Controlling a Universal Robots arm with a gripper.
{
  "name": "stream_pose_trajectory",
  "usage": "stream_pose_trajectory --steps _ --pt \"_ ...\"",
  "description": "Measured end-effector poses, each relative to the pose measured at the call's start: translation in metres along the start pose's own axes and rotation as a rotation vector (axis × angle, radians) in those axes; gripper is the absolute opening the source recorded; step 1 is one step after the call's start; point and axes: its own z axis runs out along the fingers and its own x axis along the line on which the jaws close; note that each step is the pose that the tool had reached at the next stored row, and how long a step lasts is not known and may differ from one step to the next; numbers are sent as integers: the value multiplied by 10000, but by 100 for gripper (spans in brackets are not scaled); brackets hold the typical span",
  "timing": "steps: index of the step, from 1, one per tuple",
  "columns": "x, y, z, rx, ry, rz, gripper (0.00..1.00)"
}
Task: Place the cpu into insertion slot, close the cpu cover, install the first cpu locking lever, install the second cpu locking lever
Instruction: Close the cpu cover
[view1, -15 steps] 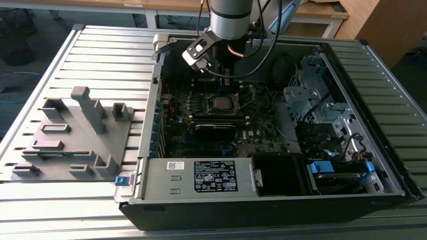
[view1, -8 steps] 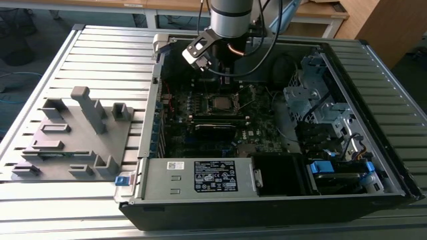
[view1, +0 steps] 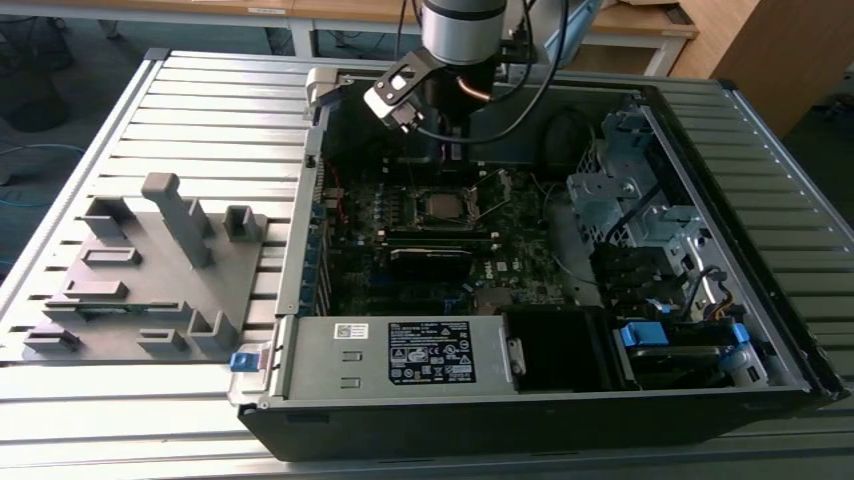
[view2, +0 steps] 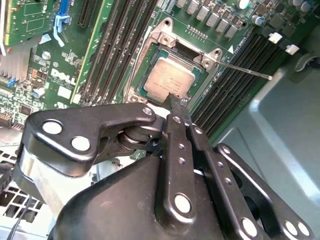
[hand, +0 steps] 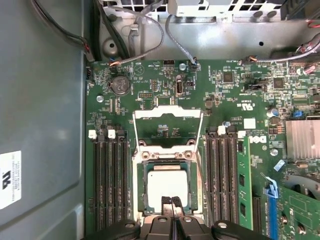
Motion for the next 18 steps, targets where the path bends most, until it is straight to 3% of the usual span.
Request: stream_pose_trajectory --steps 6,18 --pt "0 4 -86 0 0 0 10" --pt "1 8 -165 -2 3 0 10"
